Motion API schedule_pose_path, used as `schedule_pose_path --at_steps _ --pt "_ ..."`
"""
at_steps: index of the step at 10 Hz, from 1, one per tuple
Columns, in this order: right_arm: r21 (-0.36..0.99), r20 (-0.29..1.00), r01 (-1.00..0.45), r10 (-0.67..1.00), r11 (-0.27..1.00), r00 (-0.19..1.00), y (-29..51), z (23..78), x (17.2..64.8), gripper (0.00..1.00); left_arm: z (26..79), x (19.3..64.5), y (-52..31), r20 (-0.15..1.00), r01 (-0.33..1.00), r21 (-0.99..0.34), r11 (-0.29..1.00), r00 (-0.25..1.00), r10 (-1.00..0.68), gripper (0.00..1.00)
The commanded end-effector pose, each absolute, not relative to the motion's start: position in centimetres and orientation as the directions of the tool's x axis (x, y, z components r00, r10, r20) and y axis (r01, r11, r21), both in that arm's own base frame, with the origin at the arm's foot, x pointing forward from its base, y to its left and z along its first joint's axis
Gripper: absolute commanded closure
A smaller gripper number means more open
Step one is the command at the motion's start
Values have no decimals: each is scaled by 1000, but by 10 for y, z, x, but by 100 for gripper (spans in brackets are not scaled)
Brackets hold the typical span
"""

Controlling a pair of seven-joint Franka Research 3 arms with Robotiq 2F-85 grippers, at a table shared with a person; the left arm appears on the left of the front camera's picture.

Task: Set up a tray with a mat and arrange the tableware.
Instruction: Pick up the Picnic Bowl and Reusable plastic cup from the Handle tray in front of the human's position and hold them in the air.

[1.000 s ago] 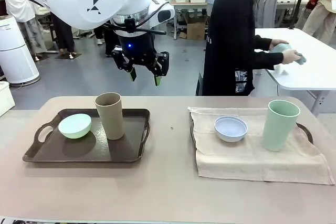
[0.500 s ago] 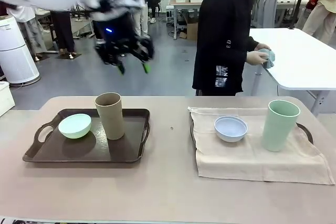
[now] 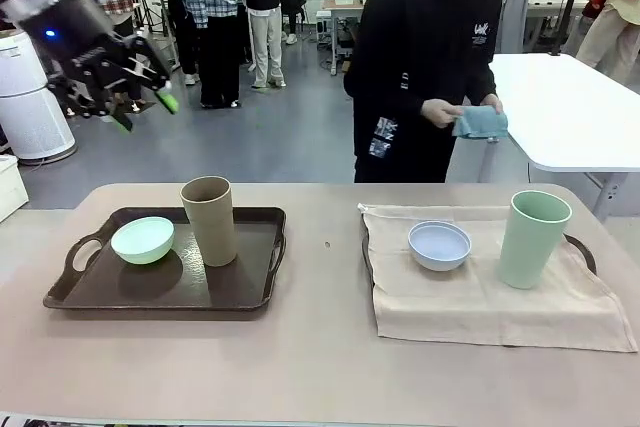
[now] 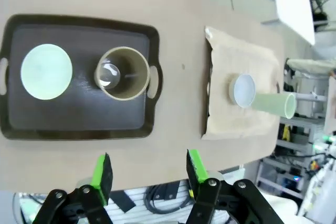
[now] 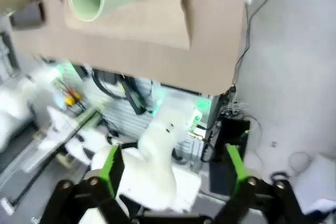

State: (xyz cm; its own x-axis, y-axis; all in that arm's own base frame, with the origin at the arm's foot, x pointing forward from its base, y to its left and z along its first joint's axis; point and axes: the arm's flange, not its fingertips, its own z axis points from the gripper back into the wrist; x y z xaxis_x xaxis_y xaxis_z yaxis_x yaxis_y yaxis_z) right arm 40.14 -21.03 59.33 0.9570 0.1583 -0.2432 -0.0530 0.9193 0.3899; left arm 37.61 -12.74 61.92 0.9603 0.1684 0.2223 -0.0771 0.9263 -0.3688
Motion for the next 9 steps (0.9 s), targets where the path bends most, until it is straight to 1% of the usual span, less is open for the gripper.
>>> schedule_pose_path --at_steps 1,2,3,4,5,6,7,8,9 --pt "379 -258 -1 106 925 960 -219 590 401 3 621 375 -110 226 -99 -378 921 954 195 26" --pt "406 -287 346 -242 846 927 -236 586 413 3 618 384 -98 145 -162 -508 846 952 269 26" --pt "362 -234 517 -461 776 856 -259 579 415 3 616 390 -71 91 -214 -559 801 945 315 26" --pt "429 -221 591 -555 683 802 -280 572 411 3 615 388 -46 60 -261 -581 771 931 360 26" --pt "485 -199 583 -567 652 800 -291 567 401 3 616 376 -24 79 -272 -582 767 919 386 26" --pt "388 -256 372 -289 843 922 -273 575 404 3 617 389 -67 106 -220 -529 819 941 321 26" --pt "388 -256 372 -289 843 922 -273 575 404 3 617 389 -67 106 -220 -529 819 941 321 26" --pt "426 -246 502 -437 753 865 -305 568 397 3 618 387 -29 78 -272 -559 783 923 376 26" --pt "456 -161 492 -475 741 865 -302 570 407 3 612 387 -29 55 -225 -614 757 944 325 26"
